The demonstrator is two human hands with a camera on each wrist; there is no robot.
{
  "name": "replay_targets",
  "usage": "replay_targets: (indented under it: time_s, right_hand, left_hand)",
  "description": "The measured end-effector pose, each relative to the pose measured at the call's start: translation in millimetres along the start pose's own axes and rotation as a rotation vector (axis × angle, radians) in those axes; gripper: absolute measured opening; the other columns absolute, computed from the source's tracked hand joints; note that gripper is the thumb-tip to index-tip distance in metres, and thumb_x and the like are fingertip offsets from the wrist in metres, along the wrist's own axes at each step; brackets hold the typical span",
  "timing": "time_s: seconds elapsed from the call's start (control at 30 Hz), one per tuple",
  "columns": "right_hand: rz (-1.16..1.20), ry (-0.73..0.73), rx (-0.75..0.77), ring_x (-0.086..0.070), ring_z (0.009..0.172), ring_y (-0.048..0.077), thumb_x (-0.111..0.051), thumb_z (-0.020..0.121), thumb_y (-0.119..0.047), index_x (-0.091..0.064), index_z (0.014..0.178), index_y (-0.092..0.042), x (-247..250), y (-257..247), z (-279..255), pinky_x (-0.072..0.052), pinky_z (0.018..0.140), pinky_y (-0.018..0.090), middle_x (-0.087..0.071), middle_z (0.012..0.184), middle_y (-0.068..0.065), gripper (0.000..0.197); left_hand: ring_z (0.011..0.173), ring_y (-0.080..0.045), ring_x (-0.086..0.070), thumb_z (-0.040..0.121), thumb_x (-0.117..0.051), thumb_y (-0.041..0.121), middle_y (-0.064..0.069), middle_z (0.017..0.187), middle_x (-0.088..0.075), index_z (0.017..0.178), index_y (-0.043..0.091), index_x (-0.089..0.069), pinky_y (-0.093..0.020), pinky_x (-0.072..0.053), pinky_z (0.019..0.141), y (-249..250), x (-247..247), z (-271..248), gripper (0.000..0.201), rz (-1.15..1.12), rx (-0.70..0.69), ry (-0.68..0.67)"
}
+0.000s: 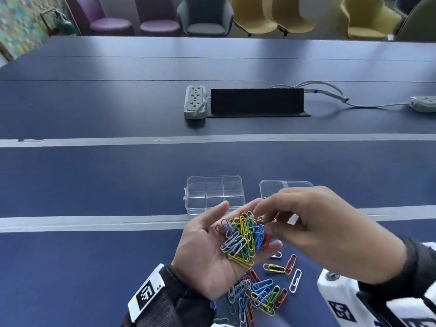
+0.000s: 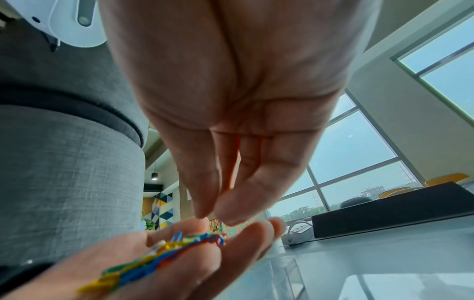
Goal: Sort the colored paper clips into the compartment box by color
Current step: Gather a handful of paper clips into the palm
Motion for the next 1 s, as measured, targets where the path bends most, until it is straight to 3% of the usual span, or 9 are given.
replay_targets:
  time_s: [0.13, 0.2, 0.27, 0.37, 0.47, 0.6, 0.63, 0.87, 1.0]
  right_hand:
    - [-0.143, -0.122, 0.016, -0.049, 0.079, 0.000, -0.059, 0.088, -0.027, -0.055, 0.114, -0.045, -13, -4, 8, -0.040, 0.070, 0.015, -0.046, 0.086, -0.018, 0.031]
    - [-0.227, -0.187, 0.039, -0.050, 0.085, 0.009, -0.054, 0.090, -0.031, -0.048, 0.118, -0.049, -19, -9, 13, -0.045, 0.075, 0.028, -0.041, 0.093, -0.015, 0.033]
    - [-0.240, -0.195, 0.051, -0.053, 0.084, 0.016, -0.055, 0.089, -0.034, -0.053, 0.114, -0.047, -21, -11, 17, -0.047, 0.074, 0.038, -0.042, 0.094, -0.013, 0.028]
    - [-0.216, -0.179, 0.075, -0.051, 0.072, 0.015, -0.055, 0.087, -0.037, -0.062, 0.100, -0.041, -21, -12, 19, -0.049, 0.067, 0.041, -0.045, 0.088, -0.013, 0.016]
    - [-0.179, -0.185, 0.093, -0.054, 0.069, 0.012, -0.052, 0.080, -0.036, -0.066, 0.088, -0.034, -22, -9, 20, -0.050, 0.064, 0.038, -0.053, 0.085, -0.014, 0.016]
    - [-0.083, -0.114, 0.115, -0.048, 0.062, -0.006, -0.062, 0.077, -0.027, -0.071, 0.082, -0.028, -12, -6, 20, -0.037, 0.064, 0.007, -0.058, 0.075, -0.016, 0.011]
    - [-0.068, -0.087, 0.112, -0.047, 0.060, -0.007, -0.062, 0.076, -0.026, -0.072, 0.081, -0.028, -9, -7, 19, -0.034, 0.062, 0.004, -0.057, 0.072, -0.017, 0.011]
    - [0.073, 0.044, 0.107, -0.057, 0.061, -0.004, -0.066, 0.071, -0.016, -0.072, 0.074, -0.028, -6, -12, 13, -0.039, 0.059, 0.004, -0.060, 0.063, -0.023, 0.013]
    - [0.205, 0.063, -0.013, -0.066, 0.073, 0.006, -0.060, 0.073, -0.023, -0.074, 0.088, -0.030, -11, 4, 15, -0.052, 0.066, 0.022, -0.069, 0.075, -0.014, 0.021]
  left_hand:
    - [0.096, -0.035, -0.054, 0.084, -0.046, 0.032, -0.025, 0.113, -0.059, 0.116, -0.007, -0.060, -0.056, -0.022, 0.108, 0, 1, -5, 0.052, -0.111, 0.004, -0.047]
    - [0.093, -0.035, -0.053, 0.083, -0.049, 0.031, -0.024, 0.107, -0.059, 0.112, -0.007, -0.061, -0.058, -0.024, 0.106, 1, 5, -5, 0.050, -0.146, -0.010, -0.038]
    - [0.092, -0.034, -0.055, 0.083, -0.048, 0.032, -0.023, 0.104, -0.060, 0.117, -0.007, -0.059, -0.058, -0.025, 0.108, 2, 8, -6, 0.053, -0.138, -0.021, -0.025]
    - [0.094, -0.031, -0.058, 0.088, -0.041, 0.035, -0.021, 0.102, -0.063, 0.118, -0.007, -0.059, -0.058, -0.021, 0.111, 4, 10, -8, 0.055, -0.123, -0.032, -0.018]
    - [0.101, -0.029, -0.052, 0.086, -0.042, 0.034, -0.020, 0.106, -0.062, 0.122, -0.007, -0.056, -0.055, -0.027, 0.108, 4, 9, -8, 0.057, -0.098, -0.032, -0.012]
    - [0.107, -0.035, -0.054, 0.078, -0.051, 0.031, -0.026, 0.127, -0.055, 0.126, -0.005, -0.053, -0.053, -0.041, 0.097, 7, 11, -9, 0.060, -0.076, -0.076, 0.022]
    - [0.109, -0.036, -0.053, 0.078, -0.051, 0.031, -0.025, 0.132, -0.051, 0.127, -0.005, -0.053, -0.053, -0.043, 0.096, 7, 11, -9, 0.061, -0.067, -0.079, 0.025]
    - [0.110, -0.034, -0.053, 0.081, -0.051, 0.023, -0.022, 0.137, -0.046, 0.132, -0.003, -0.048, -0.053, -0.033, 0.104, 2, 15, -9, 0.058, -0.043, -0.093, 0.019]
    - [0.112, -0.028, -0.054, 0.090, -0.037, 0.024, -0.017, 0.120, -0.061, 0.128, -0.002, -0.053, -0.050, -0.022, 0.111, 0, 15, -8, 0.049, 0.042, -0.112, -0.036]
Point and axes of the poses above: each hand's wrist, its own z-axis towards the middle knuckle, its own x-axis out of the back of the hand, y = z × x, the point moved 6 cm from there along z, towards the middle knuckle
